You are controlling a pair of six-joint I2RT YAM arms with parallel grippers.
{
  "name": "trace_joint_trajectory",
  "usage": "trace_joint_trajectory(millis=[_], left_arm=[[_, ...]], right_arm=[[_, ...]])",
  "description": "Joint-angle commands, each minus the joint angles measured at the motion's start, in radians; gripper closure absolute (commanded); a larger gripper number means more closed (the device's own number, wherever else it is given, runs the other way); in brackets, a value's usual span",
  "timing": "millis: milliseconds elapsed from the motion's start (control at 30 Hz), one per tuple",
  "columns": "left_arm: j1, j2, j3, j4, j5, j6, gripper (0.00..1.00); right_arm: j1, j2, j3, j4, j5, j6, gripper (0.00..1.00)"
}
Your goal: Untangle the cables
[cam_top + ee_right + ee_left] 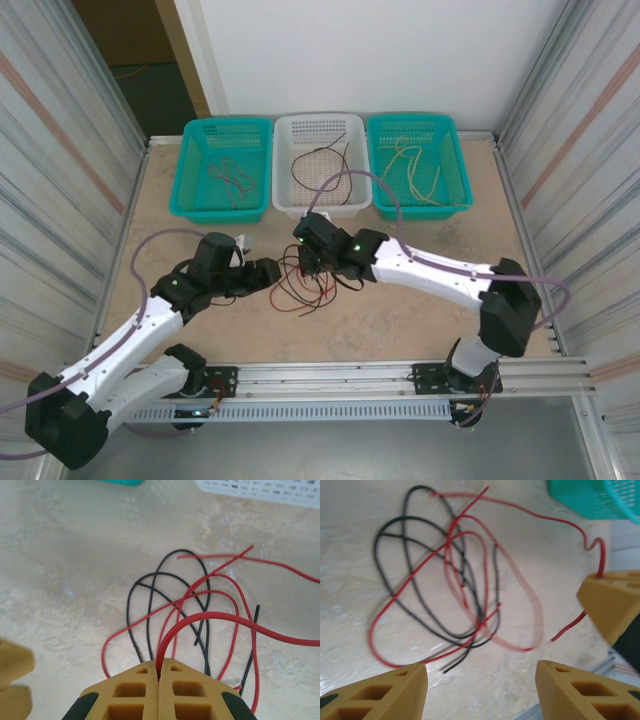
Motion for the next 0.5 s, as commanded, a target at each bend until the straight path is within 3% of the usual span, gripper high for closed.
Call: trace_joint_trajectory(millis=[0, 200, 467], left_arm=[[0.013, -0.002, 0.037, 0.104, 0.106, -0.047, 0.37], [0.019, 0.005, 0.031, 0.273, 0.204, -0.153, 0.31], [0.016, 0.059, -0.024, 0.504, 0.299, -0.271, 0.36]], right_arm=[[0.025, -0.080, -0.062, 0.080, 0.039, -0.149, 1.00], [0.045, -0.207, -0.177, 0.224, -0.053, -0.233, 1.00], [0.064, -0.195, -0.181, 0.269, -0.198, -0.233, 1.00]])
